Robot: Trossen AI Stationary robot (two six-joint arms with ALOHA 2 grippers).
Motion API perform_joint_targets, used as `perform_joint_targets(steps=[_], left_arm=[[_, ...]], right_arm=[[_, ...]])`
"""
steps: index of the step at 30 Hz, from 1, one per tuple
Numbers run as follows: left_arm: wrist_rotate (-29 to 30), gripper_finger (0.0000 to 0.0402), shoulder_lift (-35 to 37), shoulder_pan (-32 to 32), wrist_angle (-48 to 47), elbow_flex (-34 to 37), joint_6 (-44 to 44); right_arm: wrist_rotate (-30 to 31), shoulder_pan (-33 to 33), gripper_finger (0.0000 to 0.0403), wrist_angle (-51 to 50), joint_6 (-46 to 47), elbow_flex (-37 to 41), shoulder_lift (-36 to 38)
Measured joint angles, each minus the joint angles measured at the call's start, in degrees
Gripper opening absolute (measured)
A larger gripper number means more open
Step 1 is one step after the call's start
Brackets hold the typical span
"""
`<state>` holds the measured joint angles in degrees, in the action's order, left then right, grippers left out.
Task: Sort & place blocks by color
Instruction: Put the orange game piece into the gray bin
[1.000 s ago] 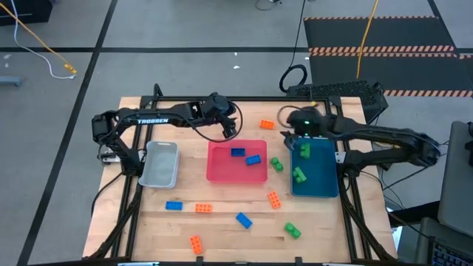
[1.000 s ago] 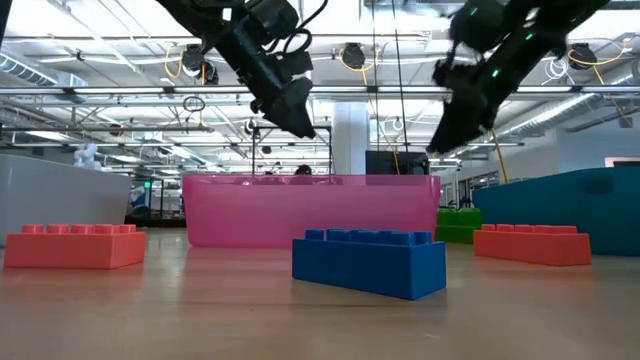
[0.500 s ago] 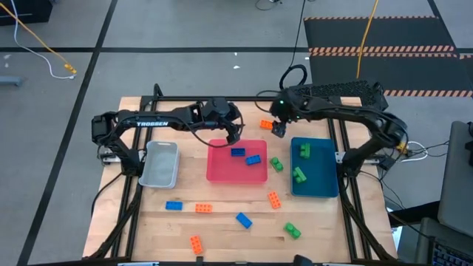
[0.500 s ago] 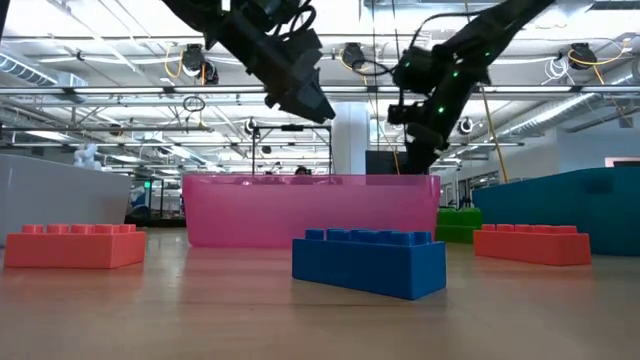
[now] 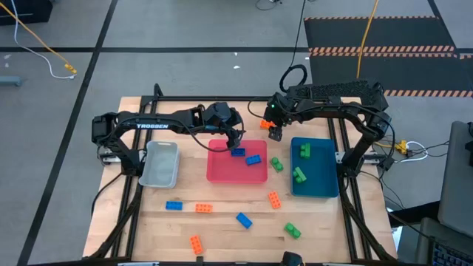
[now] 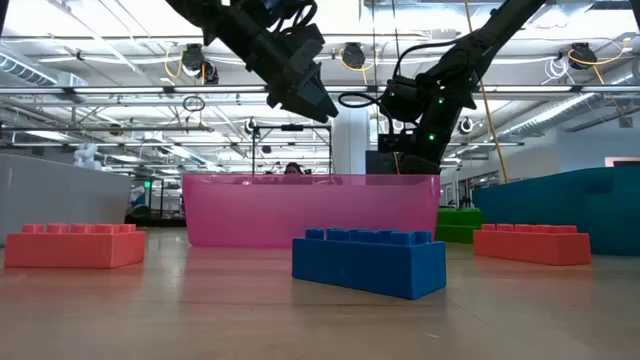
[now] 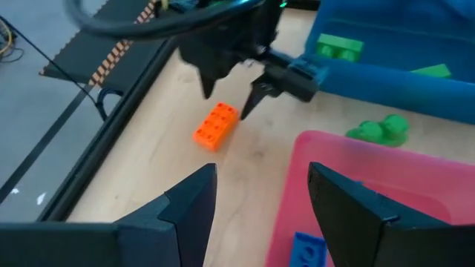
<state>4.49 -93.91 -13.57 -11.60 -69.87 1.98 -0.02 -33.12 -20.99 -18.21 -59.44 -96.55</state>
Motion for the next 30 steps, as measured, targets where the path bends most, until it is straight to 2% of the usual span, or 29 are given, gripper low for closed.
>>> perform_joint_targets(steps=[15,27,30], left_arm=[[-0.04,0.0214,0.0,4.28,2.88,0.0,-2.56],[0.29,0.0214,0.0,5.01,2.91,-0.02,-2.77],[0.77,0.0214,0.0,5.01,2.89,-0.02,-2.73]], right_arm=[[0.14,-0.52,0.0256,2.87,-0.64,0.79,-0.2],[0.18,-1.16,0.0254,5.24,-0.98,0.86,-5.73],[0.09,-1.16,0.0239,6.27,-2.09,0.83,-6.32]])
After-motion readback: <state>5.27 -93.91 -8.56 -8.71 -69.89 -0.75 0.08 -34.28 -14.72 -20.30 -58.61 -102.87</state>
